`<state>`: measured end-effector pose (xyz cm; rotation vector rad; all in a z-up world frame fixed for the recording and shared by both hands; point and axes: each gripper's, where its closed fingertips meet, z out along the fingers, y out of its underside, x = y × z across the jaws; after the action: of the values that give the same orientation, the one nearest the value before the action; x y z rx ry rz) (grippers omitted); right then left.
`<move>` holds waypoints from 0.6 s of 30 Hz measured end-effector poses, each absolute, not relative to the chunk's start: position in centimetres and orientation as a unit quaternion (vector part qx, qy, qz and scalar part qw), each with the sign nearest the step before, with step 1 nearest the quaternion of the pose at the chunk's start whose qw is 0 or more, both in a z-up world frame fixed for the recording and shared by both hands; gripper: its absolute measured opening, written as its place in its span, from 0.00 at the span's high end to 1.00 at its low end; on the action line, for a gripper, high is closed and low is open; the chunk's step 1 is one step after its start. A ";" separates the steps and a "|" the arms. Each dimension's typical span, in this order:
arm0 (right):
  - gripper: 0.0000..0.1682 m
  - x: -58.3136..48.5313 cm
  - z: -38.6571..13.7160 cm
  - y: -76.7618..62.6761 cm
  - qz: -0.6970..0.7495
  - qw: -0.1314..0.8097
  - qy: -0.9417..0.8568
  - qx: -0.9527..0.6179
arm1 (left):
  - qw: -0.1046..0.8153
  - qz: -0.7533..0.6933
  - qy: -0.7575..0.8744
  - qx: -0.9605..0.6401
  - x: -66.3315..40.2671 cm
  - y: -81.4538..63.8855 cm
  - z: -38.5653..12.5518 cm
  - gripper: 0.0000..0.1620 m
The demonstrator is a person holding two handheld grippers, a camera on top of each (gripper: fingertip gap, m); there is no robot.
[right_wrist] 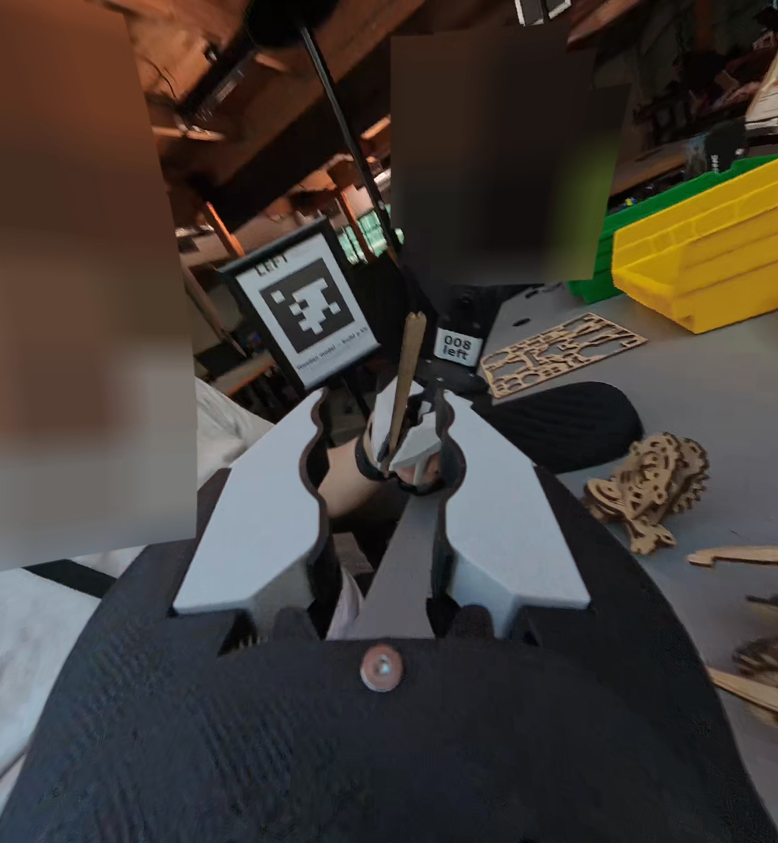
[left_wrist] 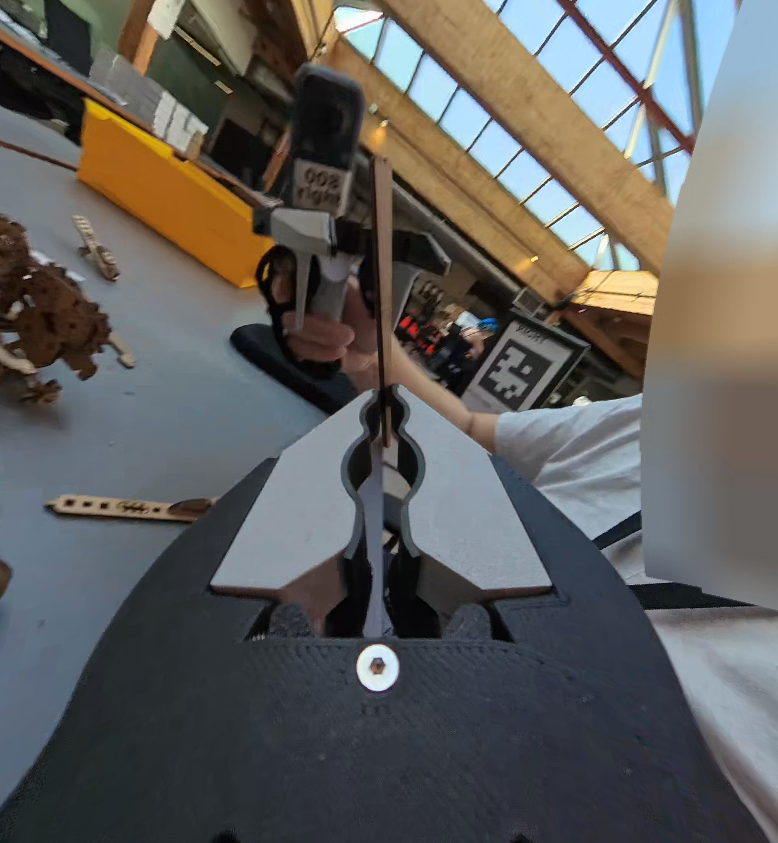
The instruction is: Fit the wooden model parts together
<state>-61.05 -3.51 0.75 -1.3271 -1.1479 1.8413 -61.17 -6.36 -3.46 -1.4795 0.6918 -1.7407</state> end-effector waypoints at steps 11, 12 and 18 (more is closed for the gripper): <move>0.96 -63.1 -1.8 -3.3 0.550 0.206 -0.493 -0.643 | 0.434 -0.410 0.366 -0.714 -62.8 -5.3 -7.7 0.99; 0.96 -63.3 -1.8 -3.3 0.553 0.208 -0.488 -0.642 | 0.434 -0.405 0.370 -0.715 -62.7 -5.3 -7.8 0.99; 0.99 -62.4 -3.5 -2.3 0.494 0.240 -0.507 -0.664 | 0.452 -0.320 0.377 -0.743 -63.5 -4.3 -8.8 0.98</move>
<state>-62.35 -2.33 -3.50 -1.8161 -1.3886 1.3525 -63.51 -4.31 -8.75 -1.8345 0.9317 -0.7906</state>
